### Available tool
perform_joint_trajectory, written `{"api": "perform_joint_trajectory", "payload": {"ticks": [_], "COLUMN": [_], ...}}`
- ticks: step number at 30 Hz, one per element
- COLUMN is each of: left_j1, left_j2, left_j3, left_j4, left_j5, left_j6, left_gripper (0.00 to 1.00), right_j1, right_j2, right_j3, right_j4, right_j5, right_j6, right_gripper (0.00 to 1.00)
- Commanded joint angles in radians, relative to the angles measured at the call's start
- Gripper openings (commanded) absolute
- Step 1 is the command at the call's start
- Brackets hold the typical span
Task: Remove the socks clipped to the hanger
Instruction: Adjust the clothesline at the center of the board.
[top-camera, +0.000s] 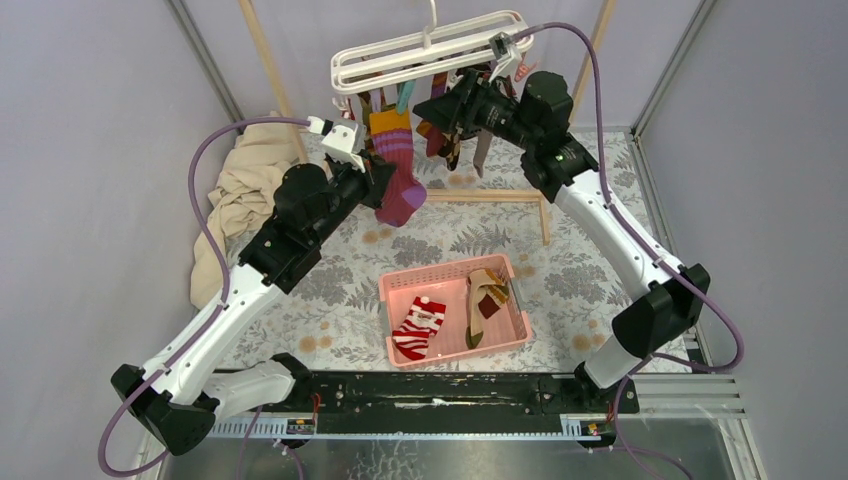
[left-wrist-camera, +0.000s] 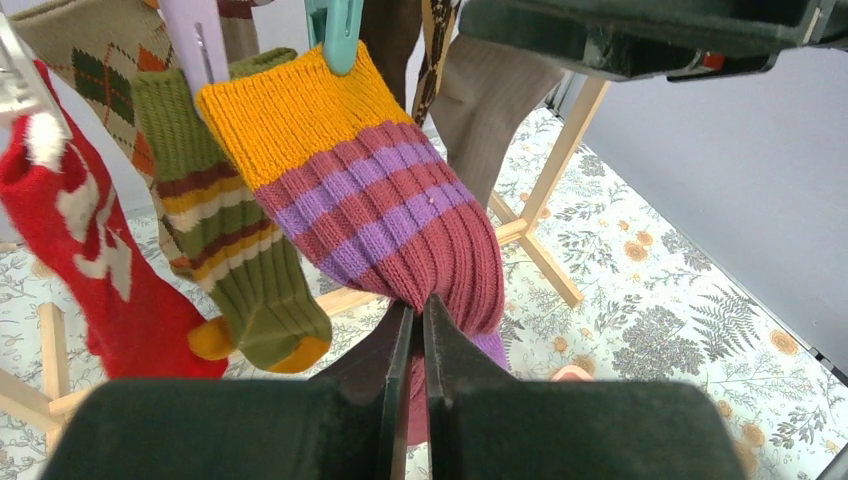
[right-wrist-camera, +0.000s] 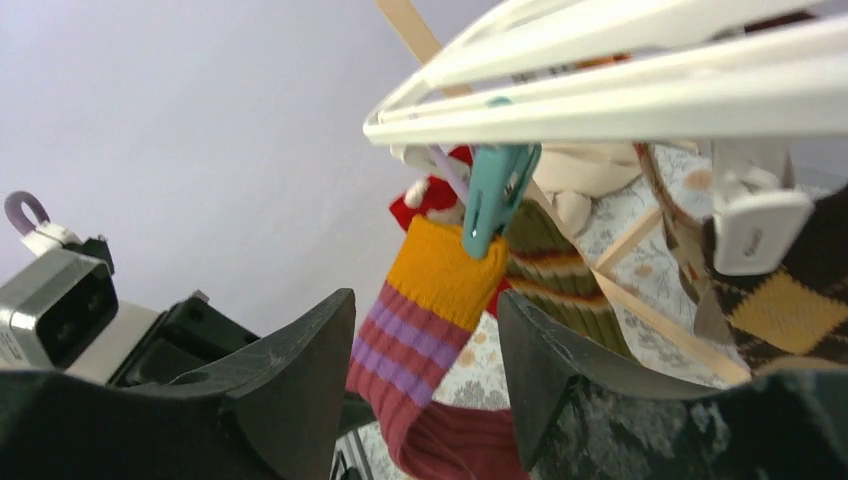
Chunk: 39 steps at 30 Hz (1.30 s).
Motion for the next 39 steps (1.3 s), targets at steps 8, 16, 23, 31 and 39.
{"api": "perform_joint_trajectory", "payload": {"ticks": [8,16,23,31,39], "left_j1": [-0.004,-0.004,-0.004,-0.005,-0.002], "left_j2": [-0.016,0.017,0.048,0.087,0.145], "left_j3": [0.057,0.048,0.021,0.018,0.025], "left_j4": [-0.016,-0.006,0.03,0.051,0.074], "left_j5": [0.024,0.036,0.008,0.004,-0.055], "left_j6": [0.0,-0.011,-0.009,-0.019,-0.005], "left_gripper": [0.1,0.1,0.1,0.09,0.09], "right_j1": [0.049,0.05,0.049,0.03,-0.148], "right_j2": [0.051,-0.07,-0.246,-0.385,-0.424], "right_j3": [0.046,-0.117,-0.247,-0.359,-0.474], "right_j4": [0.144,0.16,-0.062,-0.266,-0.334], "right_j5": [0.133,0.178,0.278,0.406,0.473], "right_j6": [0.011,-0.025,-0.191,-0.327,-0.303], "right_gripper": [0.61,0.61,0.61,0.61,0.6]}}
